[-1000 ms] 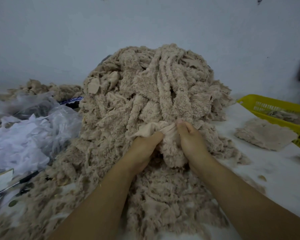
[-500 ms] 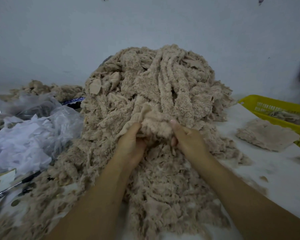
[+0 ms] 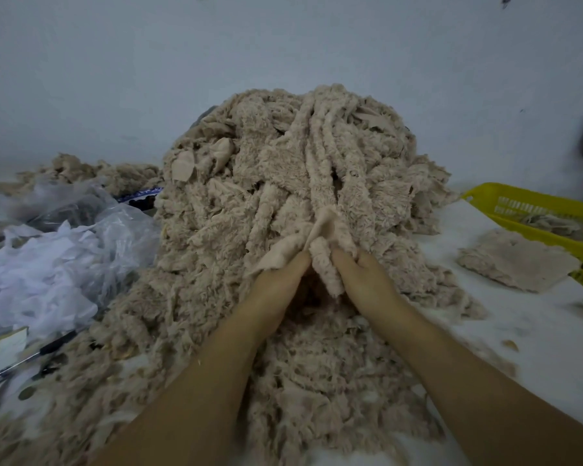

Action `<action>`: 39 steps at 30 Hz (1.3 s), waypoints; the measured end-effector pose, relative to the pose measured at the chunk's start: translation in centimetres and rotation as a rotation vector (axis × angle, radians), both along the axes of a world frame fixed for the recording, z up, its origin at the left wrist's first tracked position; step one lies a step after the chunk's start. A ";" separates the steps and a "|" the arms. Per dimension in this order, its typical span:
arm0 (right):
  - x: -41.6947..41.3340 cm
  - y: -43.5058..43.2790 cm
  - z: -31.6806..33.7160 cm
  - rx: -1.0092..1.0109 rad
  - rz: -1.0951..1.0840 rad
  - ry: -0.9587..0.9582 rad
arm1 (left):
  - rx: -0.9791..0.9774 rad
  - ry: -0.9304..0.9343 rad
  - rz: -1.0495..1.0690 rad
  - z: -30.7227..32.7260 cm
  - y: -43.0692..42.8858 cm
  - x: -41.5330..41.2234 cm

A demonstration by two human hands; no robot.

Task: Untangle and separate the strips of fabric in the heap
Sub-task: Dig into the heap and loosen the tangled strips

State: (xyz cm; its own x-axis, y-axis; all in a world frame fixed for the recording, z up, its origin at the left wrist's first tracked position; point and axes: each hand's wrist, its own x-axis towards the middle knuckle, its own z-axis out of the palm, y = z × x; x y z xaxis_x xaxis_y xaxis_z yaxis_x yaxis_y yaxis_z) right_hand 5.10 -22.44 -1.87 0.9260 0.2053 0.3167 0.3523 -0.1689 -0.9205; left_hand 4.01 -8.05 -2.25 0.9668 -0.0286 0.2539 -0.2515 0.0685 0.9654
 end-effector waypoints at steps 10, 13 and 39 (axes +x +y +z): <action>0.2 -0.2 -0.5 -0.117 -0.023 0.160 | 0.428 -0.170 -0.114 -0.6 -0.9 -0.4; 0.8 -0.9 0.4 0.160 -0.309 0.210 | 0.563 -0.267 -0.083 -0.8 -0.3 0.1; -0.9 2.3 -0.9 -0.540 0.289 -0.394 | -0.406 0.404 -0.072 0.9 1.0 0.5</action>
